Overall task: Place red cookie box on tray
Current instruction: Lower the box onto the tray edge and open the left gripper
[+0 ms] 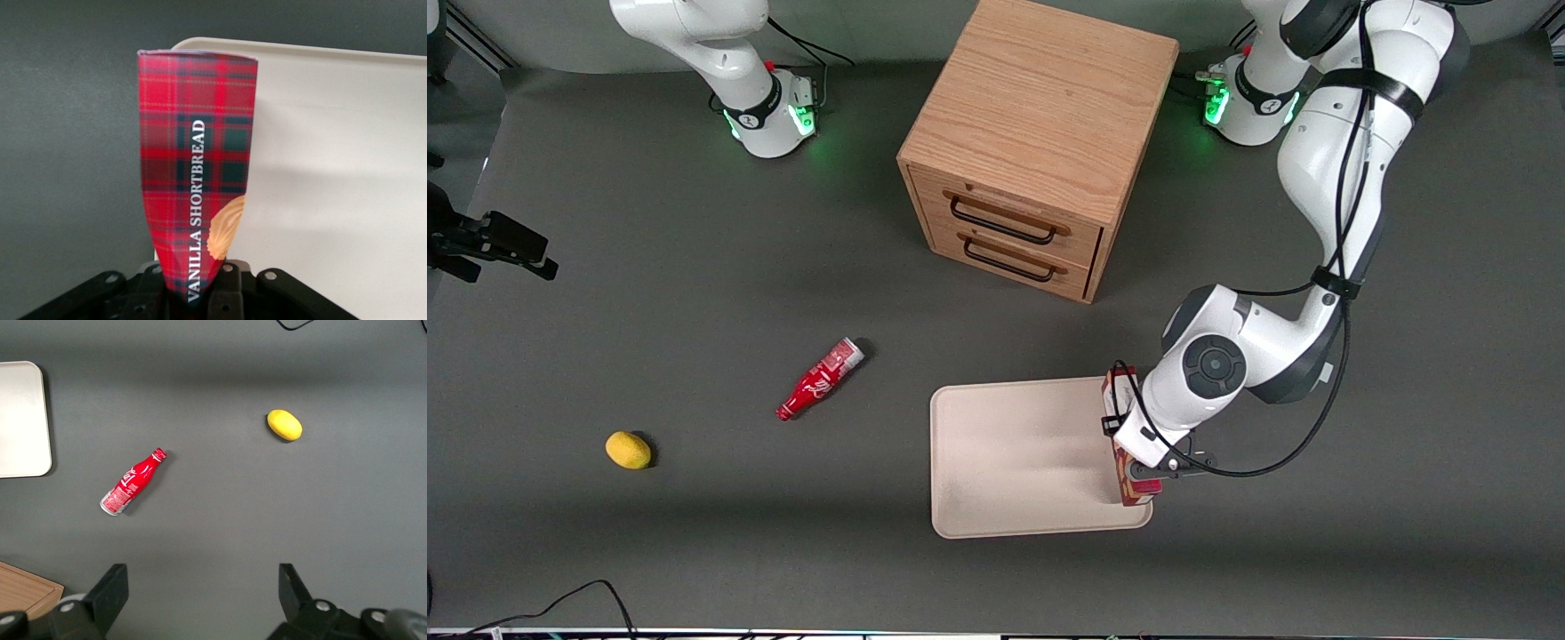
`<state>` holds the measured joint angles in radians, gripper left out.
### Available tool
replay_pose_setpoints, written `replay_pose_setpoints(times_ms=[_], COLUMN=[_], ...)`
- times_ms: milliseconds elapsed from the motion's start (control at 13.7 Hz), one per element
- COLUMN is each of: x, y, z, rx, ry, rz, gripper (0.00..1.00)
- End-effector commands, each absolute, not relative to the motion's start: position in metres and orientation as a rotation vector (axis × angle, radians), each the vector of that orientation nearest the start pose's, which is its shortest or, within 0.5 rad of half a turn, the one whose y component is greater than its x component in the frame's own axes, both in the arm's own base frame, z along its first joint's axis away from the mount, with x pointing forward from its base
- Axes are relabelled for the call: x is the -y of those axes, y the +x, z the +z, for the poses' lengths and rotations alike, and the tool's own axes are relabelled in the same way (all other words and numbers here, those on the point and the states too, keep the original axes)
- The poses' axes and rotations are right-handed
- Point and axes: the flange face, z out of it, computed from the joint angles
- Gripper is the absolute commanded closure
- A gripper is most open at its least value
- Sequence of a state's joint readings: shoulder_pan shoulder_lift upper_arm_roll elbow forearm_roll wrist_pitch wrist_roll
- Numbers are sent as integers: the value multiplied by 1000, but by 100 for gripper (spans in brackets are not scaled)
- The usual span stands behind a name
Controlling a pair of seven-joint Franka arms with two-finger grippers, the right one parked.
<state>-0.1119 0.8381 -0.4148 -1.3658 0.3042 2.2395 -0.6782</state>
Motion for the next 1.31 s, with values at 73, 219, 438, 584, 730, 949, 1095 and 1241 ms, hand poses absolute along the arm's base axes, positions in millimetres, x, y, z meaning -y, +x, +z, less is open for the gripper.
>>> replay_pose_setpoints(times_ms=[73, 219, 438, 584, 730, 949, 1095, 1241], x=[310, 308, 306, 305, 300, 284, 267, 240], y=[677, 678, 679, 680, 682, 682, 678, 670], z=[250, 250, 251, 254, 262, 315, 369, 413], rx=[182, 180, 187, 191, 214, 267, 317, 258], ry=[-3214, -3210, -3209, -3209, -3205, -3177, -3185, -3177], rz=[-140, -142, -145, -146, -135, -81, -30, 27], gripper=[100, 25, 0, 0, 0, 0, 0, 0])
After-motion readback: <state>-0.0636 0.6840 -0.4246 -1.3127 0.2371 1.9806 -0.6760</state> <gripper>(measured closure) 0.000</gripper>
